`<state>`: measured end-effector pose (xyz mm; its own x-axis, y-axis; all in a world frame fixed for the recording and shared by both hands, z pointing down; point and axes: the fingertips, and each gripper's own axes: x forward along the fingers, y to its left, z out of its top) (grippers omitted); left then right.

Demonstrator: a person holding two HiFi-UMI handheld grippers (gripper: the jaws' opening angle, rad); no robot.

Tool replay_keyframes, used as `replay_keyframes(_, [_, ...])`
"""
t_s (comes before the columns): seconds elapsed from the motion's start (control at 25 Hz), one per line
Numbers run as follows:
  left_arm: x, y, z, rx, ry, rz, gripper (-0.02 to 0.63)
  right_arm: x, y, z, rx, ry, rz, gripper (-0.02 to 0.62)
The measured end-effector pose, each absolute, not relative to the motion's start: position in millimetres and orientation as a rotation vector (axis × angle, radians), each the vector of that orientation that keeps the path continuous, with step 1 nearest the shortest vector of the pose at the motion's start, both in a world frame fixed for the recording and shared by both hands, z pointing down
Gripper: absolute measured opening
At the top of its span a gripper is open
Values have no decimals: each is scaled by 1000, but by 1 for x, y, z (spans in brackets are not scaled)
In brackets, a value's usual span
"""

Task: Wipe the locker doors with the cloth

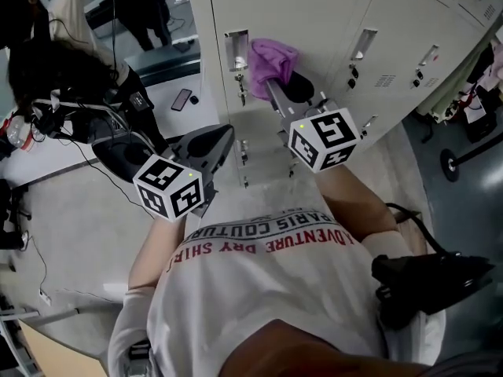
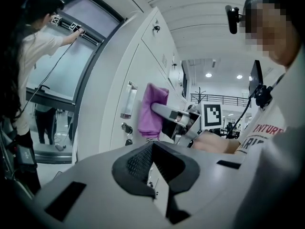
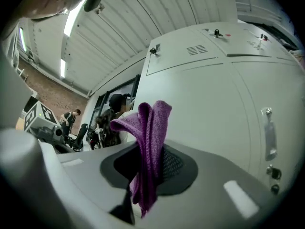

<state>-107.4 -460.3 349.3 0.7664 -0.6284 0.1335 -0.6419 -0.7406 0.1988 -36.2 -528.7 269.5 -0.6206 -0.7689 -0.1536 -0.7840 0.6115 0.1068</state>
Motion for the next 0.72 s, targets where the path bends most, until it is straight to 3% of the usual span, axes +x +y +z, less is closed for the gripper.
replay_keyframes(0.72, [-112,-467,359,2713,-998,118,2,-47,-574,313,-1475,2756,273,61])
